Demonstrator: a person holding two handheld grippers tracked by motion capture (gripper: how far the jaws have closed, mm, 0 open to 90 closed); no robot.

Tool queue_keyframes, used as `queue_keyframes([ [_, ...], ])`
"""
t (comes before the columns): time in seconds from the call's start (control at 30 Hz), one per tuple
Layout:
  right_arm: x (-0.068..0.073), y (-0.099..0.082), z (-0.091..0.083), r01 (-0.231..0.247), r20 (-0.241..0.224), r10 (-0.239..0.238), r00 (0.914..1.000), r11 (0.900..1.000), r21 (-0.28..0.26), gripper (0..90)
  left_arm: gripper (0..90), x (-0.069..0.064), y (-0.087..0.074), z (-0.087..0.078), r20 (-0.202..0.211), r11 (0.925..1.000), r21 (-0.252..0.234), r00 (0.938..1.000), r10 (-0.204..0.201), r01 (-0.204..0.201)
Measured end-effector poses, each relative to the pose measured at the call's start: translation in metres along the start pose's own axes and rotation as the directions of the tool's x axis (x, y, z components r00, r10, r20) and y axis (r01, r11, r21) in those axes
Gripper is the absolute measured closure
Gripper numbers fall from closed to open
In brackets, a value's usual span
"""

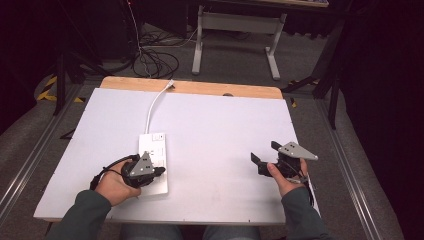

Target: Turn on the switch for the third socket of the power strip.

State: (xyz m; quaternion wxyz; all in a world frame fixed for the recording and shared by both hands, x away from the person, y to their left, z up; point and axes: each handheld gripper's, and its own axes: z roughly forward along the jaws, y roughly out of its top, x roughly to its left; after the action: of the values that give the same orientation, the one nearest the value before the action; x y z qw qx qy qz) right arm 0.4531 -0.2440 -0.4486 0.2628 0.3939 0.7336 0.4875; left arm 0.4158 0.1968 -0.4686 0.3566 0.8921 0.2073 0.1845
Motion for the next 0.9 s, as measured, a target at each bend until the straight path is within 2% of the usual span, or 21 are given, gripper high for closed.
queue_keyframes([
  [0.17,-0.0006,-0.0001,-0.0005,0.005,0.0,-0.005,1.0,1.0,-0.001,11.1,90.0,0.0014,-0.0011,-0.0006,-0.019,0.9999,0.011,0.9998,-0.005,0.006],
  [0.47,-0.0007,-0.0001,-0.0004,0.004,0.0,-0.004,1.0,1.0,-0.001,11.1,90.0,0.0014,-0.0012,-0.0008,-0.021,0.9999,0.009,0.9998,-0.006,0.006],
  [0.63,-0.0003,0.0001,-0.0003,0.003,0.002,-0.003,1.0,1.0,0.0,11.1,90.0,-0.0014,0.0002,-0.0004,0.005,1.0,0.006,1.0,0.0,0.0],
  [0.8,-0.0001,0.0001,-0.0001,0.003,0.001,-0.003,1.0,1.0,0.0,11.1,90.0,-0.0017,0.0006,0.0003,0.004,1.0,0.005,1.0,-0.003,0.003],
  [0.9,-0.0003,0.0001,-0.0002,0.003,0.002,-0.003,1.0,1.0,0.0,11.1,90.0,-0.0035,0.0004,0.0024,-0.016,0.9997,0.02,0.9998,0.013,-0.012],
])
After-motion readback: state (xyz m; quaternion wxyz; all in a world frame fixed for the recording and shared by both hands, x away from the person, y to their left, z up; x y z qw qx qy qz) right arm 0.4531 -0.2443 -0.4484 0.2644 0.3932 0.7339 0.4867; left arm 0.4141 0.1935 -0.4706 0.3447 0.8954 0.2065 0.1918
